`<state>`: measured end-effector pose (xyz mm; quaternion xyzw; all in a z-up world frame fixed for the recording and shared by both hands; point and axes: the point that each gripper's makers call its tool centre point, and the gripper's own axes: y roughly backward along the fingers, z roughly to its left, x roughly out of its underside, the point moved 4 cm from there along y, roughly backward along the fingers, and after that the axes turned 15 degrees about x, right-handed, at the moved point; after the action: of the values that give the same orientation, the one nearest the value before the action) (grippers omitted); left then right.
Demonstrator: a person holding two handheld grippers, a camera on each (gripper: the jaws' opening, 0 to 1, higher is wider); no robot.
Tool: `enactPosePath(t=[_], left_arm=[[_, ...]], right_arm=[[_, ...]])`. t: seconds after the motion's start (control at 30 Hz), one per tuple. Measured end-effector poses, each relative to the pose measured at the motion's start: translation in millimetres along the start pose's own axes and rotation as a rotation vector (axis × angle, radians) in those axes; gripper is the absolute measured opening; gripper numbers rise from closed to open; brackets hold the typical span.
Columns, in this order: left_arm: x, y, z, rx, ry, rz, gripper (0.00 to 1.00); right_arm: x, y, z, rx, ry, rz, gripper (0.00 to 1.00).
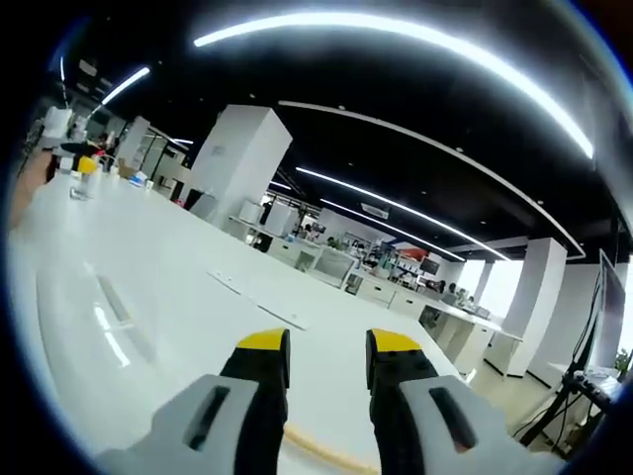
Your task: Snap each plastic latch of the storage box into its locked position after aligning the lid with the box until every specified latch is closed and the lid sits flush.
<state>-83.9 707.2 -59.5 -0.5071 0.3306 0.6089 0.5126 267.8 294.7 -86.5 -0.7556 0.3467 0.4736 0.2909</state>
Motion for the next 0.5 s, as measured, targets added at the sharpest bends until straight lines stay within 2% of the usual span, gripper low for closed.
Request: enactPosePath(t=[0.2, 0.5], left_arm=[[0.4, -1.2, -1.2, 0.012, 0.002, -0.002, 0.70], [-4.9, -1.8, -2.6, 0.035, -0.003, -0.044, 0.70]], right_arm=[[1.2, -1.2, 1.1, -0.005, 0.003, 0.004, 0.30], [2.1, -1.5, 2.8, -0.013, -0.007, 0.007, 0.30]])
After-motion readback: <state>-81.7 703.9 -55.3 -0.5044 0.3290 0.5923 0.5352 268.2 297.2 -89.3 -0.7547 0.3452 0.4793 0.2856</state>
